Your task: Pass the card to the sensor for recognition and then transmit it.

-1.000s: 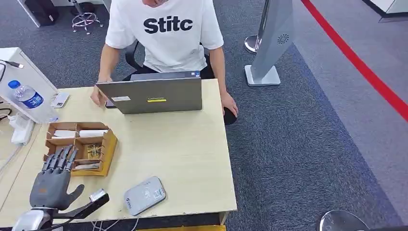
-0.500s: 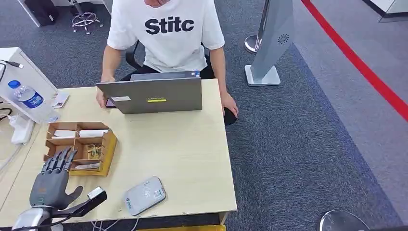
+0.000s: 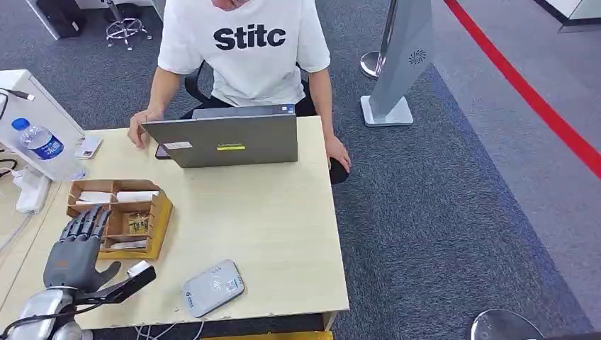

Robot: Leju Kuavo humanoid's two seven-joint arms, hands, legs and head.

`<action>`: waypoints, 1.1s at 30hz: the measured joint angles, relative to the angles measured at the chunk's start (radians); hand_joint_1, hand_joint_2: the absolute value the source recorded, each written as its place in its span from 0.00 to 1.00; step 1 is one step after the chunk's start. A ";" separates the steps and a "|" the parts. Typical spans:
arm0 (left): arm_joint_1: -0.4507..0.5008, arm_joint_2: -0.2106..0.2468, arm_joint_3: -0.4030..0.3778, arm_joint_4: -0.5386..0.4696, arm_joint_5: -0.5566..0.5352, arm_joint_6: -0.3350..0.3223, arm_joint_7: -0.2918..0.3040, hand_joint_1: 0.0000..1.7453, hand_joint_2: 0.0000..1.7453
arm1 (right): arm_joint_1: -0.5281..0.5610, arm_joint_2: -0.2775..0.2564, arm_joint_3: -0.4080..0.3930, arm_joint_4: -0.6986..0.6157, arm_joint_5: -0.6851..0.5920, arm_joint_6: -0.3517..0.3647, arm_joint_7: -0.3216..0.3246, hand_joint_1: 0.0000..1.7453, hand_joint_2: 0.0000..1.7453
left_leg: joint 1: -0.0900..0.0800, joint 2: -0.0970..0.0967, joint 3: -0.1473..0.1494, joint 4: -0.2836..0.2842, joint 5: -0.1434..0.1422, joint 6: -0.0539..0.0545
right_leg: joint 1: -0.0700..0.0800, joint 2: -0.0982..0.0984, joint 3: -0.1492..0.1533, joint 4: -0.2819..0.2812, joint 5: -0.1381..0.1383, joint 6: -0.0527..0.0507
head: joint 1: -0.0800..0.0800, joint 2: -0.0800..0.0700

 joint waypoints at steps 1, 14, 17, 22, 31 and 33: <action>-0.001 0.000 0.000 0.000 0.000 0.000 0.000 0.00 1.00 | 0.000 0.000 0.002 0.000 0.000 0.000 0.000 0.00 1.00 | 0.000 0.000 0.000 0.000 0.000 0.000 | 0.000 0.000 0.000 0.000 0.000 0.000 | 0.000 0.000; -0.004 0.000 -0.001 0.000 0.010 0.000 -0.011 0.00 1.00 | 0.000 -0.002 0.007 0.000 -0.012 0.005 -0.001 0.00 1.00 | 0.000 0.000 0.000 0.000 0.000 0.000 | 0.000 0.000 0.000 0.000 0.000 0.000 | 0.000 0.000; -0.004 -0.003 -0.001 0.000 0.010 -0.001 -0.011 0.00 1.00 | 0.000 -0.002 0.007 0.000 -0.012 0.005 -0.002 0.00 1.00 | 0.000 0.000 0.000 0.000 0.000 0.000 | 0.000 0.000 0.000 0.000 0.000 0.000 | 0.000 0.000; -0.004 -0.005 -0.010 0.000 0.004 -0.013 -0.023 0.00 1.00 | 0.000 -0.002 0.007 0.000 -0.013 0.005 -0.002 0.00 1.00 | 0.000 0.000 0.000 0.000 0.000 0.000 | 0.000 0.000 0.000 0.000 0.000 0.000 | 0.000 0.000; -0.003 -0.022 -0.035 0.000 0.002 -0.018 -0.029 0.00 1.00 | 0.000 -0.002 0.008 0.000 -0.013 0.004 -0.003 0.00 1.00 | 0.000 0.000 0.000 0.000 0.000 0.000 | 0.000 0.000 0.000 0.000 0.000 0.000 | 0.000 0.000; -0.003 -0.022 -0.038 0.000 0.002 -0.018 -0.029 0.00 1.00 | 0.000 -0.002 0.008 0.000 -0.013 0.004 -0.002 0.00 1.00 | 0.000 0.000 0.000 0.000 0.000 0.000 | 0.000 0.000 0.000 0.000 0.000 0.000 | 0.000 0.000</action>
